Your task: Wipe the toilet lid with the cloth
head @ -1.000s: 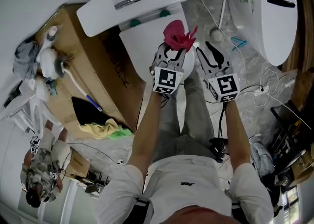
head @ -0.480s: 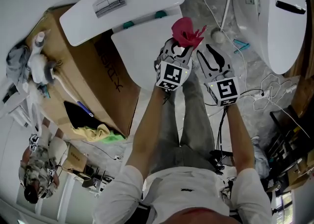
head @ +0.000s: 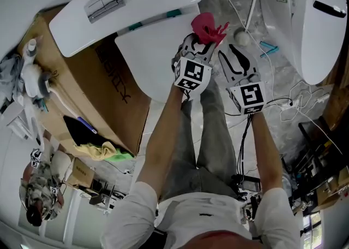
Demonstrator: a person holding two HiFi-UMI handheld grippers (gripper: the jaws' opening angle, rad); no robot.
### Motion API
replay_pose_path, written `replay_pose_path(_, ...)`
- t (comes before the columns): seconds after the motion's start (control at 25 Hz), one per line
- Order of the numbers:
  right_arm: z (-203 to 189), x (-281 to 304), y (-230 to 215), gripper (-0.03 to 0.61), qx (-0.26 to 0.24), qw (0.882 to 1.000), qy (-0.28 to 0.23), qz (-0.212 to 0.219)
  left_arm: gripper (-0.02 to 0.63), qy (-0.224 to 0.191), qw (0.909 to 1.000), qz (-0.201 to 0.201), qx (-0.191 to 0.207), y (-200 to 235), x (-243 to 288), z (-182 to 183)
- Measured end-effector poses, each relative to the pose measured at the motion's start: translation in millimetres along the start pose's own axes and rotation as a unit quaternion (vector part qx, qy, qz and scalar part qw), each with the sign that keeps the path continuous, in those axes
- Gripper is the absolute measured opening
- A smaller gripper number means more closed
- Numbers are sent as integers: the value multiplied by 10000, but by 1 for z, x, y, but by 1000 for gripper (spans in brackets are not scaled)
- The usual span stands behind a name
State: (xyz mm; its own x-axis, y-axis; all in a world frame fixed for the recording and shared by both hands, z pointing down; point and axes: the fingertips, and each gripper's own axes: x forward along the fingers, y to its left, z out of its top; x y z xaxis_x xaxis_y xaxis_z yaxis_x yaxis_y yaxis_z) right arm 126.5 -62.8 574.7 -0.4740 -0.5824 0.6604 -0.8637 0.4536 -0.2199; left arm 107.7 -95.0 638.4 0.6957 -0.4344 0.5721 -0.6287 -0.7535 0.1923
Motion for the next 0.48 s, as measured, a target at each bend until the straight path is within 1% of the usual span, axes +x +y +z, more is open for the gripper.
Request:
replay_pose_path(0.24,-9,13,-3,141,-40,9999,97,16,107,255,9994,165,-179,21,11,-25)
replay_pose_path(0.48,-13,30,6,141,-107,9997,228,49,107,570,9972,340,-348,43,11,-48)
